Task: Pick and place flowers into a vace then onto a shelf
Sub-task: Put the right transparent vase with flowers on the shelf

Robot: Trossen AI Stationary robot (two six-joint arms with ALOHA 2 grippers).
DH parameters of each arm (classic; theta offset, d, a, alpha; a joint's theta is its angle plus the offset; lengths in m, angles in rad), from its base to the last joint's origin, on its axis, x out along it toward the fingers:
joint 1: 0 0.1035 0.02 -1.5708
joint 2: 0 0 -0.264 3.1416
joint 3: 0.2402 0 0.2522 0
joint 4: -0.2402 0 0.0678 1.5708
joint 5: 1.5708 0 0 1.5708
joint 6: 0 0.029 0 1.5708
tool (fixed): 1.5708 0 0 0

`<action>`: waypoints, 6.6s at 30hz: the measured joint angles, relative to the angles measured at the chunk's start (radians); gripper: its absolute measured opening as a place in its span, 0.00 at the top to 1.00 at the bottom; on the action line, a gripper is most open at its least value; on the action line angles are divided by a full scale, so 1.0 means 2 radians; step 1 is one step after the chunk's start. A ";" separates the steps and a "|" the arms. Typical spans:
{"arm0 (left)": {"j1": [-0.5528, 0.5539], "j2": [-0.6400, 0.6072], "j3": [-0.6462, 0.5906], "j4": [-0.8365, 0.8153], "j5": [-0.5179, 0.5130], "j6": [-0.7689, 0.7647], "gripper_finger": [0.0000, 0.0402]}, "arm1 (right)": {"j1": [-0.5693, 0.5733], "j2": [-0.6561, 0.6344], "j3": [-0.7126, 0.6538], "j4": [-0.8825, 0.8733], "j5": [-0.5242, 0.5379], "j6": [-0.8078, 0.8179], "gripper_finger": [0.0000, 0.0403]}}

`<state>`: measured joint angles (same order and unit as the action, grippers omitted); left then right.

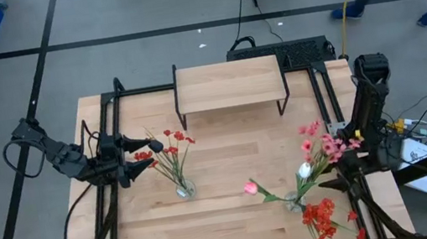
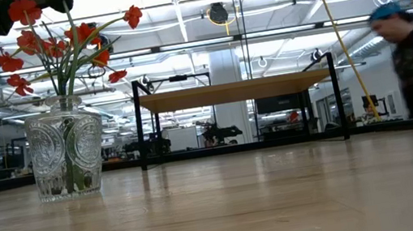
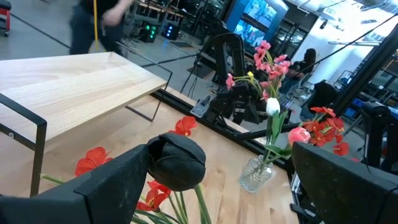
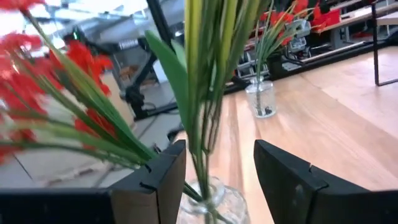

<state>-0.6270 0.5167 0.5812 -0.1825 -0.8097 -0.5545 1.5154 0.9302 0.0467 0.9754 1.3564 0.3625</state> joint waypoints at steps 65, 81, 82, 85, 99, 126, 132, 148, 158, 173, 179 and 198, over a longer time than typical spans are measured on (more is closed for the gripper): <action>0.000 0.000 0.000 0.000 0.000 0.000 0.01 | -0.055 0.061 0.369 0.186 -0.260 -0.267 1.00; 0.000 0.000 0.000 0.000 0.000 0.000 0.01 | -0.055 0.225 0.535 0.037 -0.178 -0.224 1.00; 0.000 0.000 0.000 0.000 0.000 0.000 0.01 | -0.053 0.238 0.543 0.037 -0.147 -0.222 1.00; 0.000 0.000 0.000 0.000 0.000 0.000 0.01 | -0.054 0.274 0.568 0.036 -0.083 -0.213 1.00; 0.000 0.000 0.000 0.001 0.000 0.000 0.01 | -0.114 0.302 0.607 -0.039 -0.069 -0.070 1.00; 0.000 0.004 0.000 0.004 0.008 -0.002 0.01 | -0.247 0.284 0.607 -0.091 -0.101 -0.105 1.00; 0.000 0.004 0.000 0.004 0.008 -0.002 0.01 | -0.231 0.314 0.616 -0.097 -0.130 -0.066 1.00; 0.000 0.004 0.000 0.004 0.008 -0.001 0.01 | -0.184 0.422 0.682 -0.096 -0.102 0.000 1.00; 0.000 0.004 0.000 0.004 0.008 -0.001 0.01 | -0.157 0.496 0.684 -0.100 -0.122 0.162 1.00; 0.000 0.004 0.000 0.004 0.008 0.000 0.01 | -0.131 0.580 0.681 -0.154 -0.166 0.380 1.00; 0.000 0.004 0.000 0.004 0.008 0.000 0.01 | -0.128 0.617 0.681 -0.158 -0.083 0.435 1.00; 0.000 0.004 0.000 0.004 0.008 0.000 0.01 | -0.143 0.690 0.681 -0.259 0.076 0.542 1.00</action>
<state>-0.6270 0.5251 0.5812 -0.1749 -0.7940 -0.5552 1.2286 2.3104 1.4082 0.4578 1.5085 1.4458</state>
